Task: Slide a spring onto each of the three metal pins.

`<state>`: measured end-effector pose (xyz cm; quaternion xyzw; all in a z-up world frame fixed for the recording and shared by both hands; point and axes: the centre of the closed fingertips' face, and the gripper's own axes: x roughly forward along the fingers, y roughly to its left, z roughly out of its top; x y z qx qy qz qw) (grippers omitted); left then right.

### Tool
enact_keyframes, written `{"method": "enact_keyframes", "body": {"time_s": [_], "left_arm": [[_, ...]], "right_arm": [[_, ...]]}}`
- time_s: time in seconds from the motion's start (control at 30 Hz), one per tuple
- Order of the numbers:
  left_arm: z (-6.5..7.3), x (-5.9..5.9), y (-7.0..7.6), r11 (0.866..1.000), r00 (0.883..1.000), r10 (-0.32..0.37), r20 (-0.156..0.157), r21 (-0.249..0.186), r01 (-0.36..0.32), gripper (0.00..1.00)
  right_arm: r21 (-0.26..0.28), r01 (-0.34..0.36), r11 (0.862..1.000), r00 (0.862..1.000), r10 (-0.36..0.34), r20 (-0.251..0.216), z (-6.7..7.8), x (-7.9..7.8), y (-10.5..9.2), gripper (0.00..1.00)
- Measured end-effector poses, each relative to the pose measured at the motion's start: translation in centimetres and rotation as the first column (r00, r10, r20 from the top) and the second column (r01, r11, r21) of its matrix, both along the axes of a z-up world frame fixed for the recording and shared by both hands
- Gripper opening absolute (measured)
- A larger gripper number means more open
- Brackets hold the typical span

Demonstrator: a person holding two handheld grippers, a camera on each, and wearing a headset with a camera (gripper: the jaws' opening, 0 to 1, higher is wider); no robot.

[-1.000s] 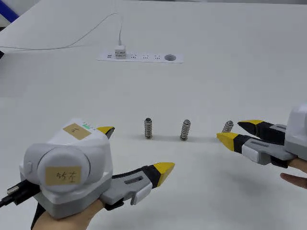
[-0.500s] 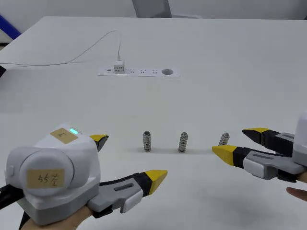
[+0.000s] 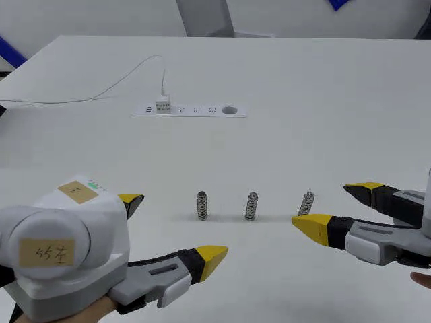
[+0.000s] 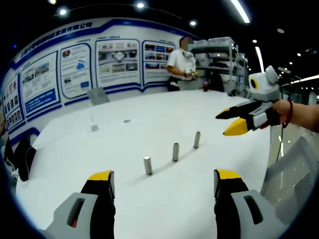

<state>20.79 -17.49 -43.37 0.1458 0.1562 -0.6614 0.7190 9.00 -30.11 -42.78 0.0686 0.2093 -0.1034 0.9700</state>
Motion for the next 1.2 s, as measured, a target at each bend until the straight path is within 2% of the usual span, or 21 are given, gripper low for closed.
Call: {"method": "enact_keyframes", "body": {"time_s": [0.33,0.47,0.63,0.73,0.87,1.2], "left_arm": [[0.4,-0.3,1.0,1.0,1.0,0.008,-0.006,0.0,-0.008,0.85],[0.5,-0.6,1.5,1.0,1.0,0.013,-0.002,0.008,-0.013,0.86],[0.5,-1.0,2.0,1.0,1.0,0.011,-0.003,0.007,-0.011,0.86],[0.6,-1.2,2.2,1.0,1.0,0.01,0.0,0.0,-0.01,0.87],[0.5,-1.0,2.4,1.0,1.0,0.019,0.007,0.003,-0.019,0.88],[0.0,-1.0,2.8,0.999,0.999,0.03,-0.012,0.015,-0.03,0.88]], "right_arm": [[0.019,0.004,1.0,1.0,-0.004,0.0,0.1,-1.3,1.2,0.74],[-0.003,0.006,1.0,1.0,-0.006,-0.02,-0.2,-1.9,1.5,0.77],[0.014,0.039,0.999,0.999,-0.039,-0.006,-0.1,-2.6,1.5,0.78],[0.01,0.039,0.999,0.999,-0.039,0.001,0.1,-2.7,1.8,0.78],[-0.009,0.042,0.999,0.999,-0.042,-0.012,0.0,-3.0,1.8,0.79],[0.012,0.05,0.999,0.999,-0.05,-0.017,-0.3,-3.1,2.2,0.8]]}}
